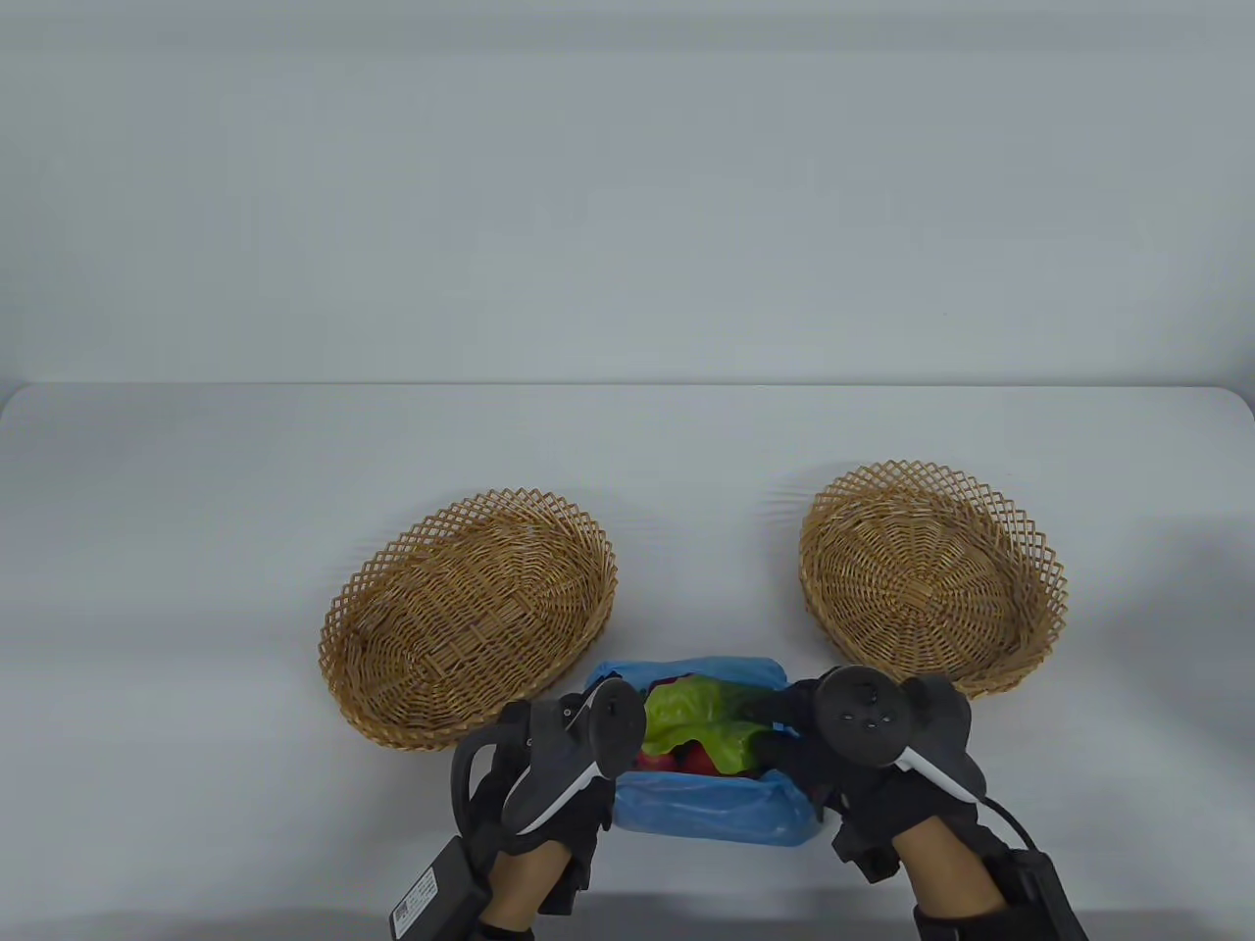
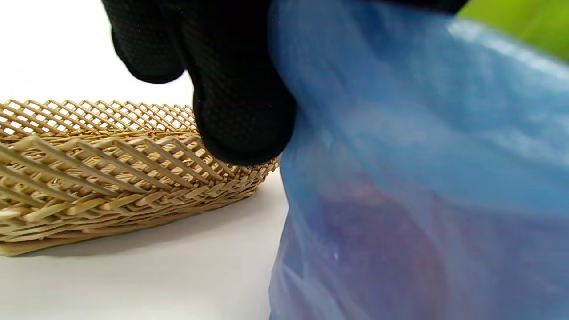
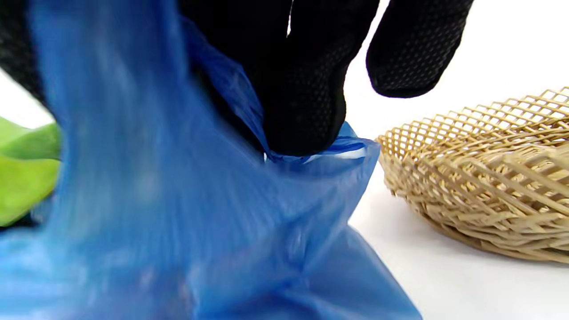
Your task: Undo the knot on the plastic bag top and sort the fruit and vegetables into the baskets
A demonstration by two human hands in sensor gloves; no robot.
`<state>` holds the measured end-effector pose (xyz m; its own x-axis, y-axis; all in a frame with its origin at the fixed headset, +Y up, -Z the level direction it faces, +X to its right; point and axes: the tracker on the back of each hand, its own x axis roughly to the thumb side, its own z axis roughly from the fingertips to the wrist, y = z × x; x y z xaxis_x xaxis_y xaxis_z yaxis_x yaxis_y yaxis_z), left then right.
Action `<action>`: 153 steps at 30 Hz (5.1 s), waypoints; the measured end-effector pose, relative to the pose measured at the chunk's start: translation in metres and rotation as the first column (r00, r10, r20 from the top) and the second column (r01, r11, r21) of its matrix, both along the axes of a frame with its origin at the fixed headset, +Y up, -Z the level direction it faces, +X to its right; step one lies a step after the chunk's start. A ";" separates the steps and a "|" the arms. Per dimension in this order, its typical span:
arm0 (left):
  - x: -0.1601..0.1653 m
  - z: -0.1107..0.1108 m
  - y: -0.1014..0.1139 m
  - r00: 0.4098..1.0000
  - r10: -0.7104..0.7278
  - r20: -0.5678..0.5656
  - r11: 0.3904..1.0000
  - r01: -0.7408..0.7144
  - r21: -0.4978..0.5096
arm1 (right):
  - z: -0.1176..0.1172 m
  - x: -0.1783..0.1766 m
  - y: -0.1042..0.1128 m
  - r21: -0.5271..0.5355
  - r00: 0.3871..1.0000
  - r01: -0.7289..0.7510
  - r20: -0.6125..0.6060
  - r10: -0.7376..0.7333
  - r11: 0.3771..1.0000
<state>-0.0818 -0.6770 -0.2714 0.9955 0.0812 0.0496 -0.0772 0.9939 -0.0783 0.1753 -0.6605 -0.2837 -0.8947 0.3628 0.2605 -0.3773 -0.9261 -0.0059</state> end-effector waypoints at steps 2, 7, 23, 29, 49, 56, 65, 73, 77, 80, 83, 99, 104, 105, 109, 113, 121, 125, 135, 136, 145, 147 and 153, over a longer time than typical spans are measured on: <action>0.000 0.000 -0.001 1.000 -0.001 -0.002 1.000 0.001 -0.004 | 0.000 0.012 0.005 -0.006 0.988 0.152 0.015 -0.152 0.988; 0.000 0.000 0.000 1.000 -0.004 0.001 1.000 0.004 -0.004 | 0.000 0.041 0.014 0.037 0.873 0.482 0.063 -0.484 0.875; 0.003 0.002 -0.001 0.999 0.005 0.032 1.000 -0.005 0.000 | -0.018 0.115 -0.001 0.324 0.756 -0.059 0.632 -0.169 0.944; 0.004 0.003 0.000 0.999 0.015 0.048 1.000 -0.015 -0.002 | -0.033 0.113 -0.023 0.140 0.699 -0.193 0.714 0.036 0.971; 0.005 0.004 -0.002 0.999 0.009 0.053 1.000 -0.008 -0.012 | -0.045 0.111 -0.039 -0.048 0.728 -0.177 0.666 0.163 0.983; 0.005 0.004 -0.002 0.999 0.016 0.052 1.000 -0.016 -0.009 | -0.013 0.089 0.024 0.302 0.808 -0.186 0.588 -0.029 0.935; 0.007 0.004 -0.001 0.998 0.025 0.064 1.000 -0.025 -0.003 | 0.050 -0.028 0.045 0.427 0.993 -0.114 0.038 0.108 0.897; 0.009 0.004 -0.003 0.998 0.019 0.065 1.000 -0.019 -0.012 | 0.020 -0.071 -0.005 0.194 0.906 -0.406 -0.039 0.421 0.893; 0.010 0.004 -0.003 0.998 0.015 0.069 1.000 -0.014 -0.015 | 0.014 -0.075 -0.022 0.062 0.850 -0.506 -0.131 0.510 0.860; 0.011 0.004 -0.004 0.997 0.018 0.077 0.999 -0.016 -0.031 | 0.015 -0.081 -0.031 0.029 0.811 -0.565 -0.169 0.561 0.825; 0.012 0.004 -0.004 0.996 0.016 0.083 0.999 -0.013 -0.029 | 0.019 -0.087 -0.036 0.060 0.786 -0.591 -0.179 0.591 0.804; 0.014 0.002 -0.009 0.996 -0.003 0.085 0.998 0.009 -0.068 | 0.020 -0.111 -0.058 0.060 0.671 -0.720 -0.196 0.715 0.692; 0.013 0.001 -0.010 0.997 -0.011 0.073 0.998 0.016 -0.068 | 0.018 -0.108 -0.057 0.047 0.711 -0.680 -0.201 0.673 0.732; 0.012 0.001 -0.011 0.997 -0.012 0.072 0.998 0.017 -0.067 | 0.017 -0.106 -0.057 0.042 0.722 -0.667 -0.208 0.660 0.744; 0.010 0.000 -0.011 0.998 -0.011 0.062 0.998 0.015 -0.068 | 0.012 -0.098 -0.051 0.013 0.762 -0.622 -0.223 0.608 0.783; 0.007 -0.002 -0.010 0.999 0.000 0.047 0.998 0.003 -0.066 | 0.005 -0.078 -0.038 -0.035 0.855 -0.490 -0.213 0.473 0.871; 0.006 -0.002 -0.010 0.999 -0.017 0.043 0.997 0.020 -0.071 | -0.004 -0.033 -0.012 -0.133 0.981 -0.047 -0.192 0.021 0.990; 0.005 -0.002 -0.010 0.999 -0.010 0.038 0.998 0.013 -0.068 | -0.008 -0.012 -0.001 -0.128 0.979 0.109 -0.157 -0.128 0.986; 0.005 -0.002 -0.010 0.999 -0.008 0.042 0.998 0.010 -0.067 | -0.017 0.062 0.021 0.015 0.818 0.573 0.052 -0.573 0.819; 0.005 -0.001 -0.009 0.999 0.003 0.045 0.998 0.000 -0.061 | -0.016 0.075 0.021 0.134 0.825 0.527 0.156 -0.543 0.839; 0.008 0.002 -0.007 0.997 0.004 0.071 0.999 -0.001 -0.048 | -0.031 0.105 -0.007 0.168 0.792 -0.089 0.610 -0.032 0.982; 0.008 0.003 -0.006 0.997 0.009 0.075 0.999 -0.006 -0.043 | -0.037 0.104 -0.019 0.101 0.760 -0.165 0.647 0.061 0.981; 0.008 0.003 -0.006 0.997 0.014 0.081 0.999 -0.010 -0.043 | -0.043 0.107 -0.038 0.017 0.707 -0.238 0.689 0.161 0.971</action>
